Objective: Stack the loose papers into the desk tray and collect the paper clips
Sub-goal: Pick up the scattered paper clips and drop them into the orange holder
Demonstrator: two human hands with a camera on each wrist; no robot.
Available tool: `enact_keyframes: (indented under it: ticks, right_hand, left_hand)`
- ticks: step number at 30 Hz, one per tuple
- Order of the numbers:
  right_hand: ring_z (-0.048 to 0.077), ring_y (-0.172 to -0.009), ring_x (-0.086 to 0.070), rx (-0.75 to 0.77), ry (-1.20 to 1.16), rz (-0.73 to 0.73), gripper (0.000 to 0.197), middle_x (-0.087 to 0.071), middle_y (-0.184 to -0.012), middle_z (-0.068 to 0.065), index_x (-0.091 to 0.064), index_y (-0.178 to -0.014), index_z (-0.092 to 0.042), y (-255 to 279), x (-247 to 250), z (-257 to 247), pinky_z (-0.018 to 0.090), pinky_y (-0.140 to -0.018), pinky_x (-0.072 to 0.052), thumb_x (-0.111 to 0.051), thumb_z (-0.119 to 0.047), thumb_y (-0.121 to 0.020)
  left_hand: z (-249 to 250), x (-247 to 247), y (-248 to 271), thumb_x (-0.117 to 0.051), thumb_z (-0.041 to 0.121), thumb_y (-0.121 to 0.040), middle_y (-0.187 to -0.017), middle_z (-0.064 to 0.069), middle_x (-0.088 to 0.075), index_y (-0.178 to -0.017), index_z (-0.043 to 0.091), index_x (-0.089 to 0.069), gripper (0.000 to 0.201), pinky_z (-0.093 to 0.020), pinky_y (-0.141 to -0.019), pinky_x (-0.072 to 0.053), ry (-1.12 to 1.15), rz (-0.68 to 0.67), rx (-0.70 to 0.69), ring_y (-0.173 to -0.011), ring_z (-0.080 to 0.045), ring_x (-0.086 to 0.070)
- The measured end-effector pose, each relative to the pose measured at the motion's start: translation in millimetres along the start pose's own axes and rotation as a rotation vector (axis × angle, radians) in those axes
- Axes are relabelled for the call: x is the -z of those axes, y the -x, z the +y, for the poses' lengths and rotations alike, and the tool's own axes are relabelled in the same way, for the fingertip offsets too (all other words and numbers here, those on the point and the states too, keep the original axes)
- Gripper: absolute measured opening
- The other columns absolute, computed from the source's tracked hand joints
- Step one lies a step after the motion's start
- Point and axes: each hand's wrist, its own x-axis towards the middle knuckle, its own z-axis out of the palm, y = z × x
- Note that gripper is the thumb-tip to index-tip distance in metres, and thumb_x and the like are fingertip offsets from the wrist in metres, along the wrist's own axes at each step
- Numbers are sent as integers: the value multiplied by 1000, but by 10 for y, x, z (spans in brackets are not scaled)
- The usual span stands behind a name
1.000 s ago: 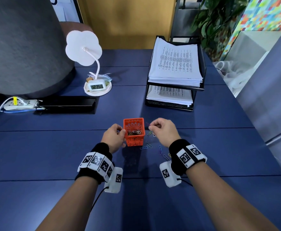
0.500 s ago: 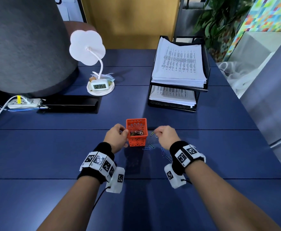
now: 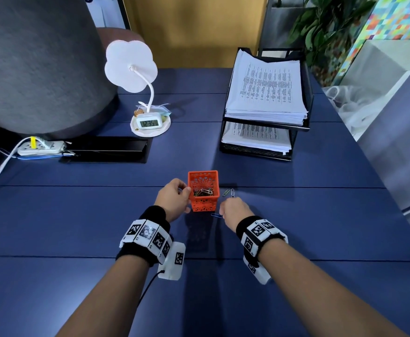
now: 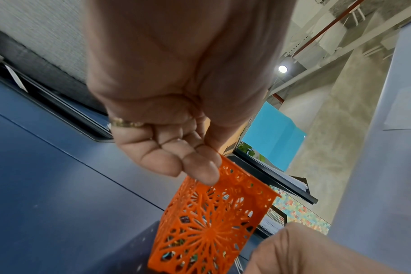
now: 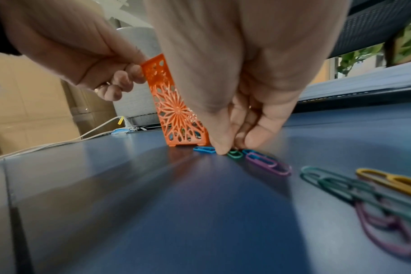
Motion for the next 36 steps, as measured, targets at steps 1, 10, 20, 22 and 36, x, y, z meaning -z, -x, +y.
enact_keyframes:
  ticks: [1,10,20,22,36]
  right_hand:
    - [34,-105,-61,-17,-16,9,33,-64,-111,16,-67,-106,-8,4,9,4,38,-92,-51,-45,4,-86]
    - [33,-112,-58,-120,-154,-41,33,-60,-121,14,-61,-114,-10,22,42,39,35,-95,-49,-48,2,-86]
    - [23,-88,-63,-142,-564,343,21,-71,-92,8,-71,-84,-10,-1,345,82,25,-82,-48,-54,0,-77]
    - [17,-76,-61,-95,-694,450,19,-71,-85,6,-71,-84,-9,35,499,-17,21,-74,-47,-56,1,-78]
    - [32,-116,-53,-404,-124,-29,49,-54,-124,12,-55,-115,-8,262,248,376,35,-90,-48,-73,-28,-75]
  left_hand:
    - [-2,1,3,-48,19,-98,-71,-7,-63,-93,10,-51,11,-12,-36,-37,-2,0,-2,-49,-14,-57]
    - [-10,-11,1,-48,19,-97,-66,-4,-63,-92,9,-52,11,-15,-40,-38,-14,12,7,-46,-16,-58]
    - [11,-14,-5,-48,17,-97,-69,-6,-62,-94,7,-53,12,-12,-36,-37,16,21,12,-49,-16,-57]
    - [17,-20,-11,-48,17,-97,-68,-6,-62,-92,8,-53,12,-13,-36,-37,9,22,9,-48,-16,-57]
    - [41,-45,-17,-48,16,-97,-67,-6,-61,-91,8,-51,11,-15,-39,-42,30,6,3,-48,-17,-56]
